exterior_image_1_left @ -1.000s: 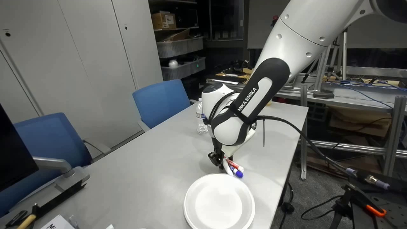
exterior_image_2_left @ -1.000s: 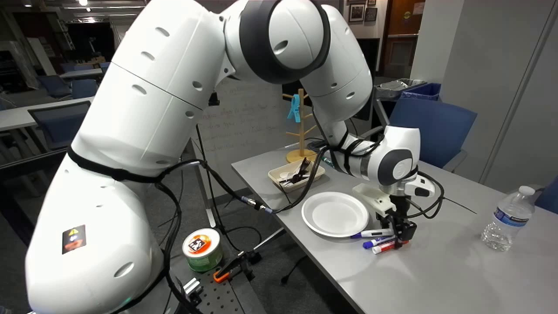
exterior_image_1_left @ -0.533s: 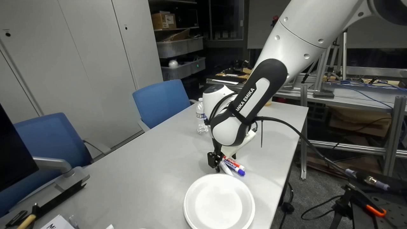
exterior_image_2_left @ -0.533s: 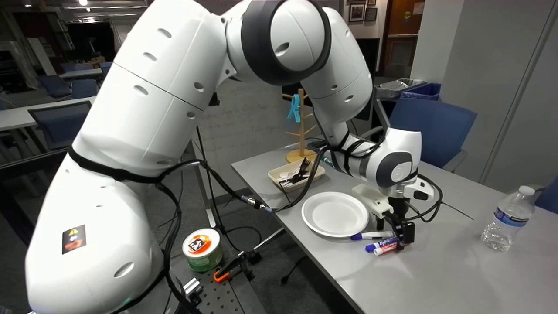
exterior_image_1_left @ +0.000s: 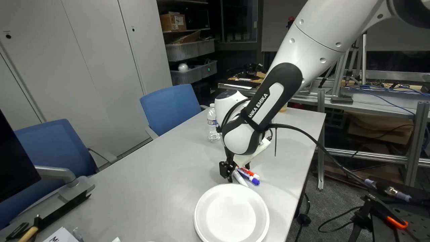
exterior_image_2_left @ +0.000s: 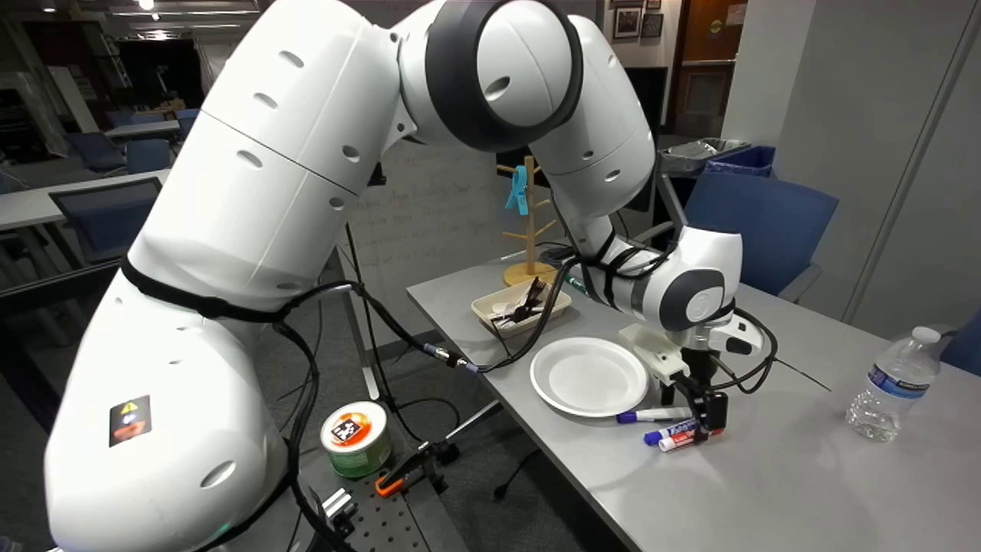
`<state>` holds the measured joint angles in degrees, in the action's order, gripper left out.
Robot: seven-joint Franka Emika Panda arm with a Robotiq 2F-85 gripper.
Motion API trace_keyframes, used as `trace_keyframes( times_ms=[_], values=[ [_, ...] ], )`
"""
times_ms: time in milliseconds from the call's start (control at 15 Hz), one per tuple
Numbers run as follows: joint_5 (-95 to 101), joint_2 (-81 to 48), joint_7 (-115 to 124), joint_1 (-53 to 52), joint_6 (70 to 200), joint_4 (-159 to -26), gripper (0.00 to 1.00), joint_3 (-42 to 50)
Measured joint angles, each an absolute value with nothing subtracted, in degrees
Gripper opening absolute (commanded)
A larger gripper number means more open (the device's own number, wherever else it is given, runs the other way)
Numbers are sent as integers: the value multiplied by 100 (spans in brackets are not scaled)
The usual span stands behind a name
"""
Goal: Move the markers from the plate to the table
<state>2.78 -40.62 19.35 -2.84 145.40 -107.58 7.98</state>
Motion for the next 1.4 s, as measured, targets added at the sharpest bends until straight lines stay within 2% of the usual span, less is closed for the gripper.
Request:
trace_keyframes(
  times_ms=[667, 1000, 1400],
  values=[
    [278, -3694, 1936, -292, 14539, -10803, 100, 802],
    [303, -2979, 1936, -359, 14519, -11199, 100, 809],
    [435, -1631, 1935, -482, 14174, -12260, 100, 786]
  ],
)
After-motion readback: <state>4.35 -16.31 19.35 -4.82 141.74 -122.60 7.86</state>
